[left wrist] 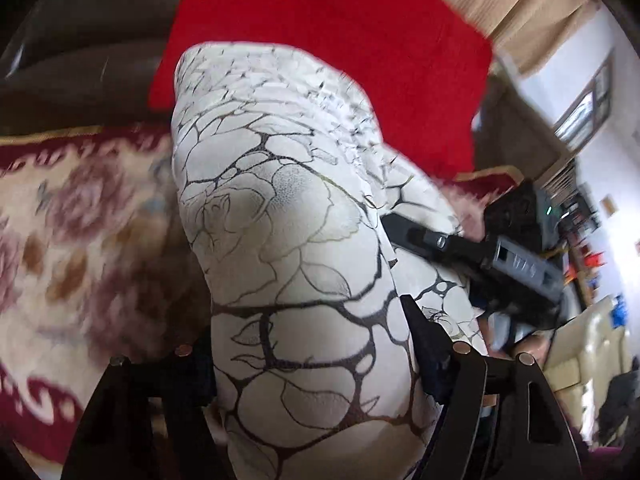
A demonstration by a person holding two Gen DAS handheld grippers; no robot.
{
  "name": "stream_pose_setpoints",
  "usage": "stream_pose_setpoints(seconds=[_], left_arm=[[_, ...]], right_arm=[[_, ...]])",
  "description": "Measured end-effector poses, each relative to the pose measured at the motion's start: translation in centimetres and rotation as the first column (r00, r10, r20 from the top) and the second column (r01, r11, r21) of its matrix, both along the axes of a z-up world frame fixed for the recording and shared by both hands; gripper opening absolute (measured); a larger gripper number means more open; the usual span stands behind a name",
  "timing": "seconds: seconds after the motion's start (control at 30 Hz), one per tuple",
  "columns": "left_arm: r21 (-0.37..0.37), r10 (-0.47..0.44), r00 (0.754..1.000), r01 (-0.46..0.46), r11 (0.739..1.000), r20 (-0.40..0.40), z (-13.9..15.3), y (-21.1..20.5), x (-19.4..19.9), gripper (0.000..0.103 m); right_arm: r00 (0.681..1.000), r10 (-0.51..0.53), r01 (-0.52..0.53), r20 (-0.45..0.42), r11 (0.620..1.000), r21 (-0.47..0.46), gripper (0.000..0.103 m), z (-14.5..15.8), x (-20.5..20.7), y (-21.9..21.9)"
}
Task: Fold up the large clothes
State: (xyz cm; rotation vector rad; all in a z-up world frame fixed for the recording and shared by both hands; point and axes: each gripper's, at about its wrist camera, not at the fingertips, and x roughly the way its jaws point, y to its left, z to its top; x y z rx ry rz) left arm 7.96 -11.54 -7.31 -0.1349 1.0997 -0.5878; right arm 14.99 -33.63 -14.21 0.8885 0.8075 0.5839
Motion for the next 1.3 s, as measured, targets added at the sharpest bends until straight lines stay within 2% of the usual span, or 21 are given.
stream_pose_setpoints(seconds=[0.03,0.07,0.1,0.13,0.2,0.23,0.27,0.37,0.47,0.57,0.63,0.67,0.77,0.83,0.9,0.93,0.97,1.03,1.13,1.27,1.3], left_arm=[[0.033,-0.002,0.999,0.003,0.999,-0.038,-1.5,-0.3,0.1,0.081],[0.094,0.004,0.997,0.004,0.996,-0.08,-3.5,-0.6,0.3,0.088],[0.164,0.024,0.994,-0.006,0.986,-0.109,-5.4,-0.8,0.5,0.095],[0.167,0.04,0.992,-0.02,0.986,-0.119,-6.4,-0.5,0.4,0.097],[0.108,0.054,0.989,-0.039,0.993,-0.139,-5.6,0.7,0.2,0.097],[0.088,0.06,0.99,-0.049,0.995,-0.13,-4.7,1.5,-0.1,0.097],[0.083,0.067,0.991,-0.058,0.995,-0.114,-4.0,1.9,-0.5,0.097],[0.119,0.09,0.995,-0.086,0.989,-0.03,-1.8,3.5,-2.5,0.096],[0.14,0.116,0.992,-0.122,0.983,0.053,0.5,4.9,-3.9,0.096],[0.211,0.153,0.977,-0.183,0.96,0.151,2.2,4.9,-4.0,0.096],[0.286,0.174,0.965,-0.227,0.931,0.199,2.2,4.7,-3.8,0.096],[0.312,0.181,0.964,-0.236,0.92,0.197,1.9,4.3,-2.9,0.096],[0.313,0.168,0.969,-0.218,0.924,0.18,-0.4,3.4,-1.9,0.097],[0.328,0.134,0.973,-0.191,0.925,0.187,-1.4,1.9,-1.2,0.097],[0.348,0.08,0.979,-0.143,0.927,0.188,-2.2,0.7,-0.2,0.097],[0.353,0.065,0.982,-0.125,0.927,0.177,-3.1,0.3,0.3,0.097],[0.351,0.063,0.986,-0.115,0.929,0.155,-4.1,-0.1,0.9,0.097],[0.339,0.061,0.99,-0.102,0.935,0.128,-5.0,-0.1,1.5,0.097],[0.343,0.059,0.987,-0.107,0.933,0.149,-4.8,0.1,1.5,0.097],[0.354,0.063,0.983,-0.123,0.927,0.175,-4.6,0.4,1.0,0.097],[0.359,0.064,0.982,-0.126,0.925,0.18,-4.6,0.3,1.0,0.097]], right_arm=[[0.996,-0.016,0.017,-0.086,1.0,0.009,0.054,-1.6,-0.3,-0.1],[0.981,-0.035,0.037,-0.189,0.999,0.006,0.064,-3.8,-0.5,-0.4],[0.956,-0.056,0.054,-0.288,0.998,-0.017,0.065,-5.8,-0.6,-0.7],[0.929,-0.08,0.088,-0.361,0.996,0.003,0.06,-7.9,-1.0,-1.4],[0.929,-0.102,0.12,-0.356,0.992,0.029,0.062,-7.3,-1.5,-2.4],[0.932,-0.121,0.129,-0.34,0.992,-0.001,0.063,-6.5,-1.8,-2.7],[0.941,-0.163,0.148,-0.297,0.986,-0.073,0.067,-5.2,-2.5,-3.2],[0.945,-0.223,0.188,-0.238,0.969,-0.16,0.067,-2.9,-3.9,-4.1],[0.952,-0.287,0.247,-0.101,0.922,-0.297,0.067,1.6,-3.9,-4.3],[0.971,-0.239,0.222,-0.009,0.918,-0.329,0.066,4.6,-2.2,-3.2],[0.984,-0.177,0.173,0.024,0.916,-0.362,0.064,5.8,-0.2,-1.9],[0.989,-0.142,0.144,0.034,0.913,-0.381,0.057,6.3,1.2,-0.7],[0.998,-0.062,0.062,0.012,0.913,-0.402,0.043,5.5,5.0,1.8],[0.998,-0.042,0.02,-0.044,0.908,-0.419,0.041,3.7,7.5,3.4],[0.976,-0.064,-0.041,-0.21,0.888,-0.459,0.034,-0.7,10.0,3.5],[0.96,-0.078,-0.059,-0.269,0.883,-0.466,0.029,-2.6,10.9,3.1],[0.955,-0.079,-0.063,-0.286,0.888,-0.455,0.029,-3.6,11.5,3.0],[0.956,-0.066,-0.059,-0.284,0.909,-0.412,0.029,-4.3,11.6,2.2],[0.961,-0.072,-0.054,-0.267,0.898,-0.436,0.032,-3.3,10.5,1.3],[0.973,-0.071,-0.026,-0.221,0.913,-0.407,0.033,-0.7,6.0,-0.6],[0.976,-0.076,-0.019,-0.205,0.903,-0.428,0.033,-0.1,4.5,0.0]])
